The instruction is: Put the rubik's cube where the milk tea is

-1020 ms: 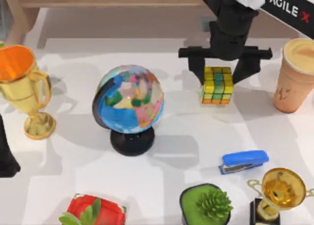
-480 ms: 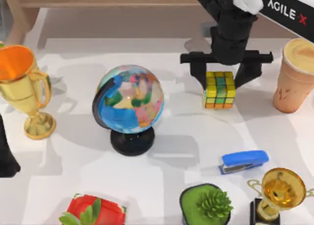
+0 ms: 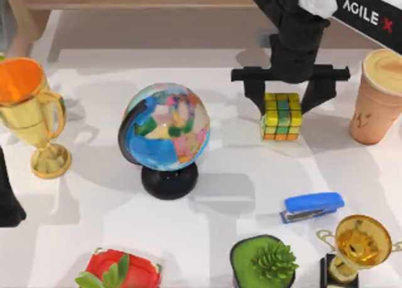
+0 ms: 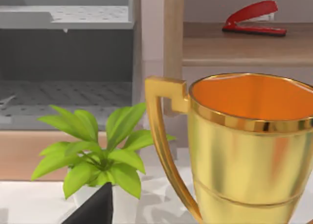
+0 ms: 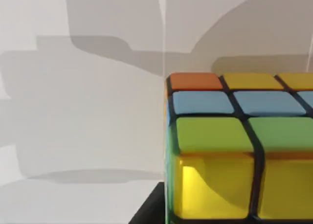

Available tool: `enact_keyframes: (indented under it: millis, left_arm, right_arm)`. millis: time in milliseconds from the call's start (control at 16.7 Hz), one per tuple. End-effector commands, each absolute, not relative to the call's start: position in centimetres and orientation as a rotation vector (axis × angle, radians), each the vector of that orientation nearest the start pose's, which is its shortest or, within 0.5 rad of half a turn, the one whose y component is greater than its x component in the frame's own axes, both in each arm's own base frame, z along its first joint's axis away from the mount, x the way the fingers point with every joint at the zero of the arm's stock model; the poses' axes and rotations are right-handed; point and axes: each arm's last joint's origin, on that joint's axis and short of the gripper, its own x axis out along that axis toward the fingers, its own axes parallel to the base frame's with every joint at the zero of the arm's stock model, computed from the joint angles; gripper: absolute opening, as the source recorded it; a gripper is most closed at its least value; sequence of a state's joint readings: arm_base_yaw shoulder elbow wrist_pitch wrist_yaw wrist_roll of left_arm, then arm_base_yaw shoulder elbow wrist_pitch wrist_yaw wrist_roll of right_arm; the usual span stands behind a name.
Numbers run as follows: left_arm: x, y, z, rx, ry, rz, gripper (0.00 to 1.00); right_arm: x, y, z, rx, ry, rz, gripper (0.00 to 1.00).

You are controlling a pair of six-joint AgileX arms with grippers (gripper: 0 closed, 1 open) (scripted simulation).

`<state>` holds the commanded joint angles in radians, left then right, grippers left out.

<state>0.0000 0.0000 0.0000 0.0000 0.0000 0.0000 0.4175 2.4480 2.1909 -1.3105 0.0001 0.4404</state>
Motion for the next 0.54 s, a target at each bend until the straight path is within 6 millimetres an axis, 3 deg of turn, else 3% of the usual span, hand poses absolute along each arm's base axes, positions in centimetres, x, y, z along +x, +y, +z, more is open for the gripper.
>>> enact_keyframes:
  millis: [180, 540]
  left_arm:
    - [10.57, -0.12, 16.0, 0.0, 0.0, 0.0, 1.0]
    - [10.57, -0.12, 16.0, 0.0, 0.0, 0.0, 1.0]
  right_arm:
    - [43.75, 20.1, 16.55, 0.013, 1.57, -0.003, 0.98]
    - [43.75, 20.1, 16.55, 0.013, 1.57, -0.003, 1.0]
